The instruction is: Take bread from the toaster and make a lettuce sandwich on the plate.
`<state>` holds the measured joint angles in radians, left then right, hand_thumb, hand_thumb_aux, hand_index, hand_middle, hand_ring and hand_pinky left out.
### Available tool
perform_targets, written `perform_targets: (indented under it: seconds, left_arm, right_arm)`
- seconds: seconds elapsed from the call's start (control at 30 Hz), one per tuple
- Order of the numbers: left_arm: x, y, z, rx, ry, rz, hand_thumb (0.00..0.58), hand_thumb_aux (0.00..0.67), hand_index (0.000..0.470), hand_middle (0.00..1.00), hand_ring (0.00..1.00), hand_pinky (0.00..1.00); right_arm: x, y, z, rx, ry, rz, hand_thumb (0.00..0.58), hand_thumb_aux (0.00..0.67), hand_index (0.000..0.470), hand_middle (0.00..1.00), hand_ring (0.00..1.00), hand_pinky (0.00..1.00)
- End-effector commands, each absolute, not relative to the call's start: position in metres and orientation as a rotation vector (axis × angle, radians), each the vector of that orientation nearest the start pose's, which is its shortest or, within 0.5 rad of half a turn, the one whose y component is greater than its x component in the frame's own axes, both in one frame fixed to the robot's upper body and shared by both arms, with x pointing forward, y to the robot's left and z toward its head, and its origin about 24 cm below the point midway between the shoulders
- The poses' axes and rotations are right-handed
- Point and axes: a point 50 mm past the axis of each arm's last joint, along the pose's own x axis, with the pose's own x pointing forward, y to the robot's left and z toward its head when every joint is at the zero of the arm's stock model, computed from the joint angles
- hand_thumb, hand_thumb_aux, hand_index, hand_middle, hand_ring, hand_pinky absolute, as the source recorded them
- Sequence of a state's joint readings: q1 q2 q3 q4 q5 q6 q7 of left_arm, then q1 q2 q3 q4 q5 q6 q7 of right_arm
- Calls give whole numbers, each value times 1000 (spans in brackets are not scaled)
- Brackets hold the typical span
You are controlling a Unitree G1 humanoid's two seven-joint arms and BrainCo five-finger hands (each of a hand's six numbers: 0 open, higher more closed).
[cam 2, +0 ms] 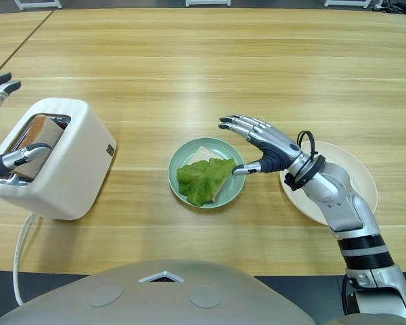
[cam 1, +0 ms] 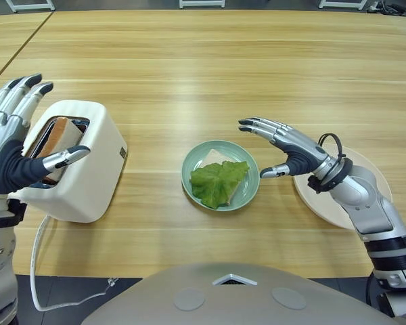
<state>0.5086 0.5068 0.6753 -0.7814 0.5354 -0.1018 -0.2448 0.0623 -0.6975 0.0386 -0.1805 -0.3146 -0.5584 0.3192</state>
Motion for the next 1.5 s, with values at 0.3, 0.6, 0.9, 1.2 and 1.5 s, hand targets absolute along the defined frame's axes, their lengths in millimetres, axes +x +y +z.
perform_targets:
  seconds: [0.3,0.6,0.9,1.2,1.5]
  left_arm:
    - [122,308,146,1420,160,212,454,357,251,0,0,0]
    - [130,288,153,1337,-1,162,580,670,470,0,0,0]
    - [136,303,218,1325,-377,438,580,670,470,0,0,0]
    - [160,256,247,1258,-674,293,580,670,470,0,0,0]
    - [215,163,177,1184,-684,-176,580,670,470,0,0,0]
  right_arm:
    - [218,-190,114,-1075,-472,674,0,0,0,0,0,0]
    - [218,-191,111,-1094,-471,671,0,0,0,0,0,0]
    - [220,-192,111,-1091,-472,653,0,0,0,0,0,0]
    - [230,-197,115,-1075,-474,575,0,0,0,0,0,0]
    - [253,-222,120,-1085,-416,361,0,0,0,0,0,0]
